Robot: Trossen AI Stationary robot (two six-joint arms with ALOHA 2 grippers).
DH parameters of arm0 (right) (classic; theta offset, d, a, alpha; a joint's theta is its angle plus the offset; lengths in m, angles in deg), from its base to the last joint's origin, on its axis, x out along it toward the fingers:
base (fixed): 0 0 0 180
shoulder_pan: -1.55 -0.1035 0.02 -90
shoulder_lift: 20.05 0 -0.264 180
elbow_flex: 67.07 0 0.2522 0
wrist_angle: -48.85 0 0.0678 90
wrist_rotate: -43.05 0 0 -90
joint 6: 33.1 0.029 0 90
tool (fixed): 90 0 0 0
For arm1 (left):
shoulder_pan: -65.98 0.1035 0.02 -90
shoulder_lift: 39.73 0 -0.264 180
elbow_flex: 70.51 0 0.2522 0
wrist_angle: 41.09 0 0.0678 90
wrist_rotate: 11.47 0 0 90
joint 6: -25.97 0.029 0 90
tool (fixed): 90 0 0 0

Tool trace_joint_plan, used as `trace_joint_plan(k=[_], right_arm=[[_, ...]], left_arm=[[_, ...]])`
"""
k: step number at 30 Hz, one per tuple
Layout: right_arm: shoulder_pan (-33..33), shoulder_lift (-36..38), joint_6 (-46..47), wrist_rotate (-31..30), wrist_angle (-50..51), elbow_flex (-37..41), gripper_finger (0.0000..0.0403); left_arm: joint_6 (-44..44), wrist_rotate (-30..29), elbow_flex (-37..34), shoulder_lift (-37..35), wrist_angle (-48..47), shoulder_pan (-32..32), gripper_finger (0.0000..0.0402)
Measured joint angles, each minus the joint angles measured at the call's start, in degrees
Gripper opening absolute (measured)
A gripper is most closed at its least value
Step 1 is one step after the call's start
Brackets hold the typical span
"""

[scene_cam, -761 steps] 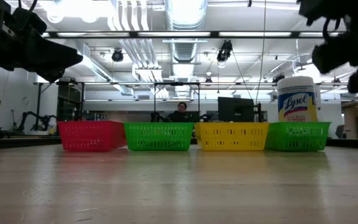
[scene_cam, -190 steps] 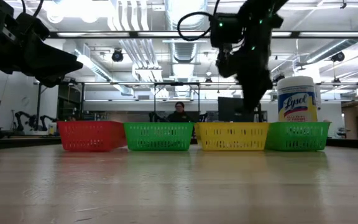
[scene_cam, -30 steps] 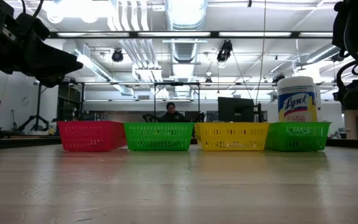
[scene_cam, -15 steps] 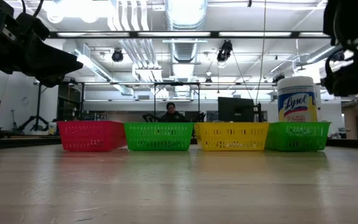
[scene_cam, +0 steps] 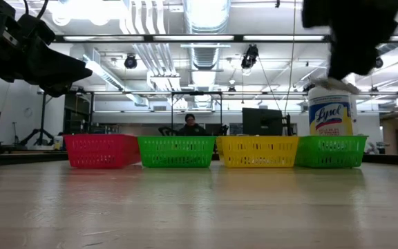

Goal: Pick & Place First Aid Supplies
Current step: Put the orange ointment pack into the yellow bin

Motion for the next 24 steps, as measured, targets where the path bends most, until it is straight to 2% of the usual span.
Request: trace_joint_plan(k=[4,13,18,24], right_arm=[[0.02,-0.02,-11.65,-5.98,-4.45,-1.96,0.0008],[0.73,-0.03,-39.72,-17.51,-4.64,-4.3,0.0008],[3.47,-0.03,-54.25,-21.1,-4.63,-4.36,0.0008],[9.78,-0.03,-61.68,-19.25,-4.67,-5.36,0.0008]], left_arm=[[0.0,0.0,0.0,0.0,0.0,0.02,0.0113],[0.0,0.0,0.0,0.0,-0.01,0.01,0.0113],[0.0,0.01,0.01,0.0,0.0,0.02,0.0113],[0.0,0.01,0.0,0.0,0.01,0.01,0.0113]])
